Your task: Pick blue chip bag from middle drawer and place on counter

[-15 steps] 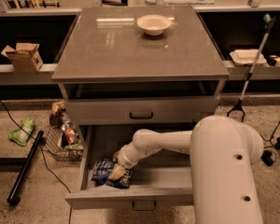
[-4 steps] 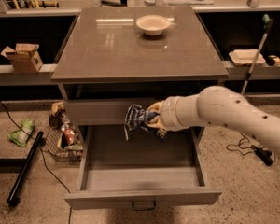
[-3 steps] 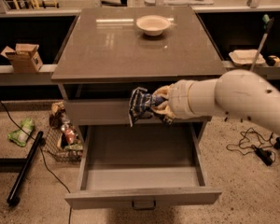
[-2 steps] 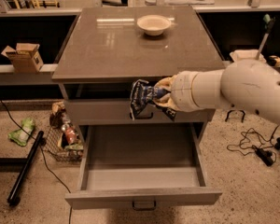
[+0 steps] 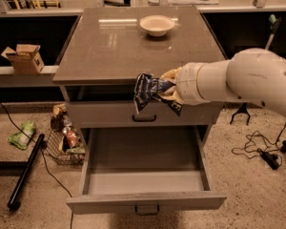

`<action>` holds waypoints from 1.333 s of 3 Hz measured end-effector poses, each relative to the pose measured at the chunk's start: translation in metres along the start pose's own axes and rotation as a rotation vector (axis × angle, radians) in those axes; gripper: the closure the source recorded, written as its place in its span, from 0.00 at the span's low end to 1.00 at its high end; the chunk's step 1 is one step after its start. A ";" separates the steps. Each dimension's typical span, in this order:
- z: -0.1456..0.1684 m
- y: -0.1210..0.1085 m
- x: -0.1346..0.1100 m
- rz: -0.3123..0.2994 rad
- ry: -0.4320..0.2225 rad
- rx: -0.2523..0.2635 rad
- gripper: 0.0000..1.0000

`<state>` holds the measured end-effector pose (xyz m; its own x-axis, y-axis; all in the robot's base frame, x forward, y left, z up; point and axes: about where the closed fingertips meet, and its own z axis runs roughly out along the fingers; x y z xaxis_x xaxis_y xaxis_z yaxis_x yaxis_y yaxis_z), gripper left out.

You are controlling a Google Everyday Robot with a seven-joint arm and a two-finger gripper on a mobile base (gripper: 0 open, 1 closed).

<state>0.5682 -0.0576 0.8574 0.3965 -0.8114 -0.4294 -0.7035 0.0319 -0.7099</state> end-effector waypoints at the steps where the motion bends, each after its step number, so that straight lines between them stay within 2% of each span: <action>1: 0.013 -0.063 0.014 -0.015 0.023 0.013 1.00; 2: 0.043 -0.116 0.012 -0.025 0.002 0.015 1.00; 3: 0.079 -0.164 0.012 -0.005 -0.017 0.035 1.00; 4: 0.111 -0.191 0.019 0.045 -0.031 0.044 0.82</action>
Offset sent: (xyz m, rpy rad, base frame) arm 0.1876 0.0325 0.1011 0.0173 -0.0679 0.0220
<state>0.7753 -0.0138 0.9225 0.3841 -0.7898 -0.4781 -0.6945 0.0940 -0.7133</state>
